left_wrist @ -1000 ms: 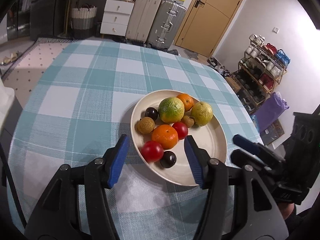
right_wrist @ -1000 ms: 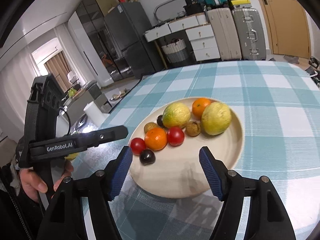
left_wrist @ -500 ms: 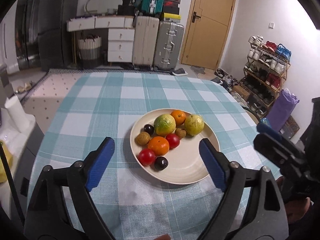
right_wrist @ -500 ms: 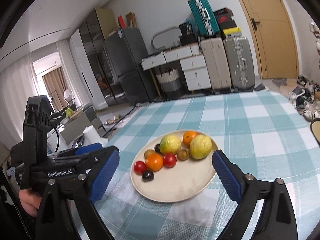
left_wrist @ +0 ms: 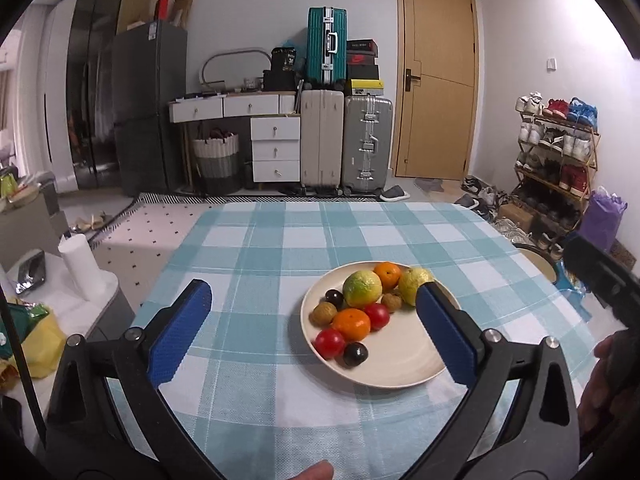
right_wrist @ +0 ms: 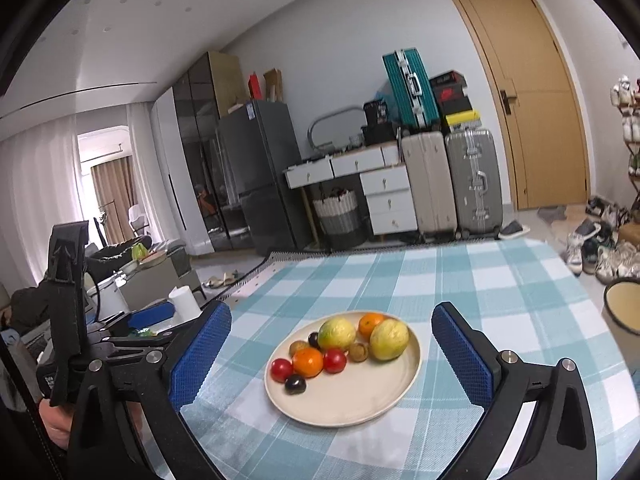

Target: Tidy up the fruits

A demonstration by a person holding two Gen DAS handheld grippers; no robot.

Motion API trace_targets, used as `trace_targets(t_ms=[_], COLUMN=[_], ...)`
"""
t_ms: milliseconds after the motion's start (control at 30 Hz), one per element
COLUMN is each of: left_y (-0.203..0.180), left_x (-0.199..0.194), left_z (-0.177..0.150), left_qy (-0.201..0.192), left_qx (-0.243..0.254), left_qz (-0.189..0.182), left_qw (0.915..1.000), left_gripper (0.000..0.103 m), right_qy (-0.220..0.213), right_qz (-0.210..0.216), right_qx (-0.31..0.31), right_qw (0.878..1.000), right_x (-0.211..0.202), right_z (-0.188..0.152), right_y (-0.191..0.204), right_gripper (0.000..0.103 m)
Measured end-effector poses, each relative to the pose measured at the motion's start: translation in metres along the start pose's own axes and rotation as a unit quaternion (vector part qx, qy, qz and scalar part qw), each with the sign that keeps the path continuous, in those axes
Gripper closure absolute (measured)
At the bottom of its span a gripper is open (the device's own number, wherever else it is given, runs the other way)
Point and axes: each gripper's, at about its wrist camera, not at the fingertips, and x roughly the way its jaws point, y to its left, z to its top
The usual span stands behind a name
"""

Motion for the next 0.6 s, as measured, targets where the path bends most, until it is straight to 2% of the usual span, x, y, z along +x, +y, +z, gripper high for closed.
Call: trace_targets(t_ms=[267, 400, 467, 600], left_y=[0.004, 0.002, 0.0, 0.005], left_x=[-0.008, -0.011, -0.009, -0.003], left_z=[-0.015, -0.025, -0.029, -0.038], left_qy=[-0.038, -0.064, -0.062, -0.051], left_qx=[-0.002, 0.022, 0.029, 0.014], left_qz=[0.008, 0.018, 0.031, 0.024], left_qw=[0.9992, 0.9975, 0.9972, 0.9983], left_gripper=[0.001, 0.001, 0.001, 0.001], right_qy=[-0.03, -0.037, -0.04, -0.042], right_qz=[-0.019, -0.032, -0.038, -0.038], right_qx=[-0.017, -0.023, -0.03, -0.037], right_qw=[0.999, 0.999, 0.998, 0.998], right_x=[-0.01, -0.011, -0.012, -0.013], right_z=[-0.006, -0.012, -0.014, -0.018], right_y=[0.003, 0.002, 0.002, 0.002], right_gripper=[0.0, 0.0, 0.0, 0.0])
